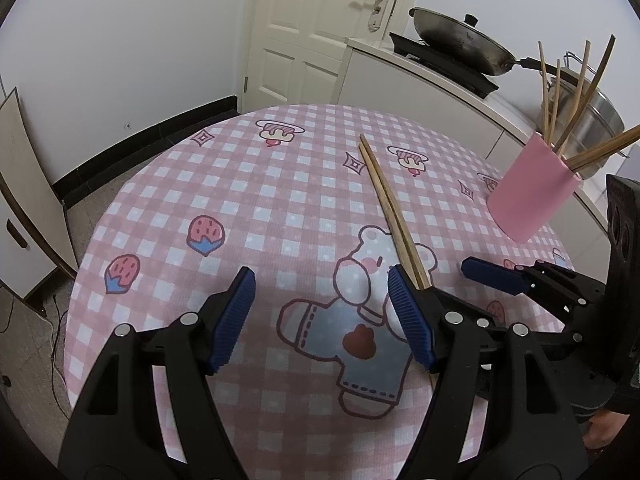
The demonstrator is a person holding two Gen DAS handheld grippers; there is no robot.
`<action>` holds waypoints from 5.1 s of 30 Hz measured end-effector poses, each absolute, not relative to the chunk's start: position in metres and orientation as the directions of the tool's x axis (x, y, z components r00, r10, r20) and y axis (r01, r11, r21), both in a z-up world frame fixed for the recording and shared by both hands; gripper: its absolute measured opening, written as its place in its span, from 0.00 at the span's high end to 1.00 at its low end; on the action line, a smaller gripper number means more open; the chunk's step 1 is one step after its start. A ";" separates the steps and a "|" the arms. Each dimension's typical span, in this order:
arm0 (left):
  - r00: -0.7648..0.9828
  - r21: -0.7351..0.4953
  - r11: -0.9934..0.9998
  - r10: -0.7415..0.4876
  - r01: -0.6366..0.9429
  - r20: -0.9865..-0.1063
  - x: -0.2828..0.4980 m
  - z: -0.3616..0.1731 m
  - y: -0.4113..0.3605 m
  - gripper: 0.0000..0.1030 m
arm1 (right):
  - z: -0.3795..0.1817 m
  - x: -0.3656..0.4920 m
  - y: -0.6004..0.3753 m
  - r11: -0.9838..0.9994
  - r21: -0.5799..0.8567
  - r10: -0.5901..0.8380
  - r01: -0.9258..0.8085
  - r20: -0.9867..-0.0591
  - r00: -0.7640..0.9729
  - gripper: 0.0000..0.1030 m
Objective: Organize utensils
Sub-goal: 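Lower the right tool onto the chopsticks and close on one, then lift the chopstick upright with the right tool toward the pink cup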
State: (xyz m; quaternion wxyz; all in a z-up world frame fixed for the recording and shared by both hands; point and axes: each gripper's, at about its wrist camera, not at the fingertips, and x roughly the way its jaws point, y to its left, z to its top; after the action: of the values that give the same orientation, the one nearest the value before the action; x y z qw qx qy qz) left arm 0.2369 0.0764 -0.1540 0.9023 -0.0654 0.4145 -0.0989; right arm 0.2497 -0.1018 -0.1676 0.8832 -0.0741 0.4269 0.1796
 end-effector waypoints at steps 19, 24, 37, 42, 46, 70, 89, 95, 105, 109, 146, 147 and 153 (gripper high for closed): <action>0.576 -0.208 0.964 -0.265 0.165 -0.773 0.253 -0.156 0.049 0.33 | -0.171 0.254 -0.125 0.927 -0.054 0.181 -0.372 -0.803 0.568 0.95; 0.546 -0.201 0.962 -0.272 0.186 -0.793 0.274 -0.156 0.028 0.33 | -0.169 0.242 -0.147 0.930 -0.042 0.183 -0.366 -0.811 0.556 0.95; 0.496 -0.127 0.978 -0.192 0.163 -0.847 0.345 -0.167 0.000 0.33 | -0.169 0.243 -0.159 0.933 -0.041 0.183 -0.357 -0.801 0.571 0.89; 0.501 -0.077 0.986 -0.141 0.146 -0.854 0.361 -0.174 -0.003 0.47 | -0.170 0.255 -0.156 0.935 -0.053 0.172 -0.352 -0.797 0.578 0.76; 0.524 -0.025 0.987 -0.105 0.157 -0.845 0.358 -0.175 -0.004 0.70 | -0.171 0.265 -0.152 0.936 -0.061 0.163 -0.346 -0.797 0.582 0.73; 0.524 -0.071 0.979 -0.162 0.189 -0.836 0.337 -0.172 0.022 0.84 | -0.171 0.351 -0.105 0.927 -0.074 0.154 -0.368 -0.819 0.553 0.73; 0.597 -0.155 0.967 -0.248 0.203 -0.763 0.306 -0.128 0.032 0.94 | -0.133 0.316 -0.097 0.912 -0.013 0.261 -0.410 -0.753 0.604 0.96; 0.671 -0.193 0.960 -0.281 0.204 -0.687 0.273 -0.084 0.048 0.94 | -0.096 0.289 -0.101 0.906 0.021 0.323 -0.423 -0.678 0.660 0.96; 0.756 -0.203 0.946 -0.324 0.253 -0.568 0.215 -0.023 0.051 0.94 | -0.045 0.237 -0.106 0.889 0.018 0.388 -0.458 -0.563 0.730 0.96; 0.773 -0.183 0.941 -0.338 0.285 -0.537 0.196 -0.007 0.044 0.94 | -0.034 0.220 -0.109 0.883 0.011 0.402 -0.469 -0.533 0.744 0.96; 0.453 -0.212 0.960 -0.273 0.181 -0.849 0.336 -0.157 0.017 0.93 | -0.149 0.341 -0.114 0.937 0.079 0.270 -0.340 -0.783 0.561 0.96; 0.450 -0.204 0.962 -0.266 0.182 -0.853 0.338 -0.159 0.015 0.93 | -0.152 0.343 -0.115 0.938 0.082 0.269 -0.338 -0.789 0.553 0.96; 0.488 -0.093 0.983 -0.160 0.157 -0.858 0.345 -0.165 0.007 0.50 | -0.167 0.348 -0.125 0.940 0.100 0.269 -0.326 -0.806 0.528 0.96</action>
State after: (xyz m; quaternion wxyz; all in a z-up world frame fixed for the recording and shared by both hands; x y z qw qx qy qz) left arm 0.3447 0.0070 -0.1647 0.8627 -0.0011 0.4973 -0.0919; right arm 0.3480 -0.1249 -0.1674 0.8734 -0.0314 0.4551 0.1705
